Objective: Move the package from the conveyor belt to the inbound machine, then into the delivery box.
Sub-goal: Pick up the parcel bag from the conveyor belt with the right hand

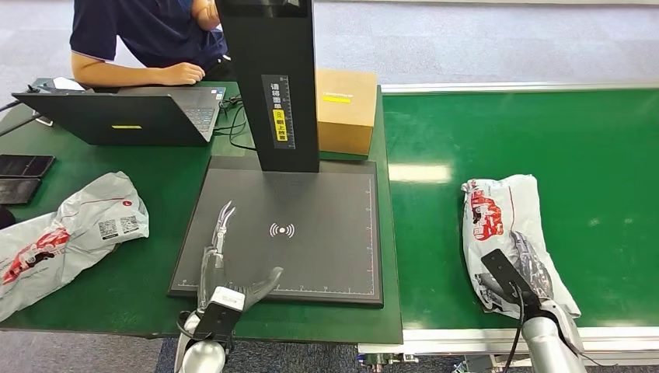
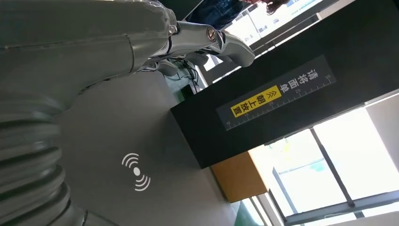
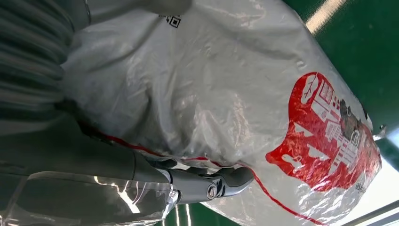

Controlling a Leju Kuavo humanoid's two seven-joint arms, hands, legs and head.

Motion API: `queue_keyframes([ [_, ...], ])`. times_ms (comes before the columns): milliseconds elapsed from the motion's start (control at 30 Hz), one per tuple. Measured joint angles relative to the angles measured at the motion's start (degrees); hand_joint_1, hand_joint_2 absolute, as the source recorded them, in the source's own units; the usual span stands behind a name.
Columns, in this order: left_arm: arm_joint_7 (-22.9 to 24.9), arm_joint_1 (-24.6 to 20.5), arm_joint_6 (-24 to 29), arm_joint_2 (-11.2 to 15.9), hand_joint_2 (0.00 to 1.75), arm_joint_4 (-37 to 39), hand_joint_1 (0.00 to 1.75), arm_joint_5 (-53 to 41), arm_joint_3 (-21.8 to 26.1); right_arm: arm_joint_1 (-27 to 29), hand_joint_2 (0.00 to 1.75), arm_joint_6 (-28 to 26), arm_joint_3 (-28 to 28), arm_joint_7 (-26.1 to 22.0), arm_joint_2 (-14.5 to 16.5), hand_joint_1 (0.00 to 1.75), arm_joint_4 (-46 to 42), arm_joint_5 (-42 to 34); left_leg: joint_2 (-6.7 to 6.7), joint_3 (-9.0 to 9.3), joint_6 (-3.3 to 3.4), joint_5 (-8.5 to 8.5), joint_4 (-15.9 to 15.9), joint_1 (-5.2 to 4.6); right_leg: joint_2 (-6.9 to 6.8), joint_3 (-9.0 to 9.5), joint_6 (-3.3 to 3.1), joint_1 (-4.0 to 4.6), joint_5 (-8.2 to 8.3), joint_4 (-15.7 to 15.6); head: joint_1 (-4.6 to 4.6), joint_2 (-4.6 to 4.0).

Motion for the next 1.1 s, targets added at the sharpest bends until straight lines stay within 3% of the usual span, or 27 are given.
queue_keyframes([
  [300,1.5,2.3,0.8,0.2,1.75,-3.1,0.00,-0.9,0.3,-2.4,1.75,-0.1,3.5,0.2,-0.2,1.51,1.2,0.3,0.01,0.12,0.00,0.00,0.0,0.00,0.01,0.11,-0.01,0.01,0.02,0.0,-0.01,0.00],
  [533,2.0,3.3,1.5,0.2,1.75,-4.7,0.00,-1.2,0.6,-1.6,1.75,-2.1,4.6,-4.7,0.8,1.61,-1.6,-4.7,-0.03,0.09,0.00,0.00,0.0,0.00,-0.02,0.09,0.00,0.00,0.01,0.0,0.00,0.00],
  [733,2.0,4.0,2.2,0.2,1.75,-5.5,0.00,-1.4,0.8,1.6,1.75,-3.2,6.1,-9.4,3.2,1.62,-11.7,-10.7,-0.08,0.03,0.00,0.00,0.0,0.00,-0.05,0.05,0.00,0.00,-0.01,0.0,-0.01,0.00],
  [1100,1.9,5.5,2.7,0.2,1.75,-6.9,0.00,-1.9,1.2,9.3,1.75,-7.6,11.8,-12.9,6.8,1.61,-35.0,-17.6,-0.15,-0.02,0.00,0.00,0.0,0.00,-0.12,0.02,0.00,0.00,-0.02,0.0,0.00,0.00],
])
